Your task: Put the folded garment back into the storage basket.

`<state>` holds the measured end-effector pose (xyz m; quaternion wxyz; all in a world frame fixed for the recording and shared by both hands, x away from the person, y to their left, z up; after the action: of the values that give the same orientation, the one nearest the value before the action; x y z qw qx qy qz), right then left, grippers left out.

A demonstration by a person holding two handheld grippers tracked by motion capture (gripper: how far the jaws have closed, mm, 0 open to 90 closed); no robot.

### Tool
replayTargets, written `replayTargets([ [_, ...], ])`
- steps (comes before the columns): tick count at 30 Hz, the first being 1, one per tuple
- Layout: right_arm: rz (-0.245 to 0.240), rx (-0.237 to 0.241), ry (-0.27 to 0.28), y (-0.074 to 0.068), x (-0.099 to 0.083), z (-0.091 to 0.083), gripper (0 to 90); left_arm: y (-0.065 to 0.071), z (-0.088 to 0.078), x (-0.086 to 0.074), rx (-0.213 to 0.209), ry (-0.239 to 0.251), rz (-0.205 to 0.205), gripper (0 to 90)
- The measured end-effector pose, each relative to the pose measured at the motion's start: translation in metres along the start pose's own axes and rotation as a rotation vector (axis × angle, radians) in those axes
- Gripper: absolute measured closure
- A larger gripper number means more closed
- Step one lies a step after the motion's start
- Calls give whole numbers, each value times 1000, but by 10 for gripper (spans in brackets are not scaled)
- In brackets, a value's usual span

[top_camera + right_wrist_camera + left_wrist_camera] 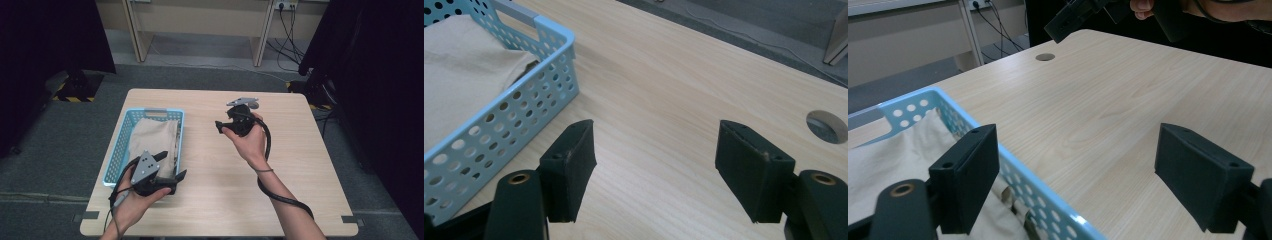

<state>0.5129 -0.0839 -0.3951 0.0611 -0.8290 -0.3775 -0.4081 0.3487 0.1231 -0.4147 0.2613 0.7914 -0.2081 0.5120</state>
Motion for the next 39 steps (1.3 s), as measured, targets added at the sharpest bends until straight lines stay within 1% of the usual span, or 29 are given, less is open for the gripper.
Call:
replayTargets([
  [13,28,-14,-9,12,-25,-12,338,20,19,-5,-45,-18,26,170],
  [23,41,-24,-4,19,-43,-18,329,31,32,-12,-69,-39,40,171],
  [29,51,-35,-5,24,-53,-23,327,37,37,-16,-82,-40,49,171],
  [39,59,-50,1,29,-66,-31,325,43,40,-27,-101,-43,80,171],
])
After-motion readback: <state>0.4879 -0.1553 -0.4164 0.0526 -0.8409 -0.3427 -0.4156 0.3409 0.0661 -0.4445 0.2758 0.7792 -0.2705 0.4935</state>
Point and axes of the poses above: each handheld gripper's, and its own axes: z roughly forward along the jaws, x roughly out of its top, y roughly to its right, the point moved 6 cm from there along z, roughly forward along the jaws, and after that the axes turned 15 degrees about -z, right-handed, at the moved point
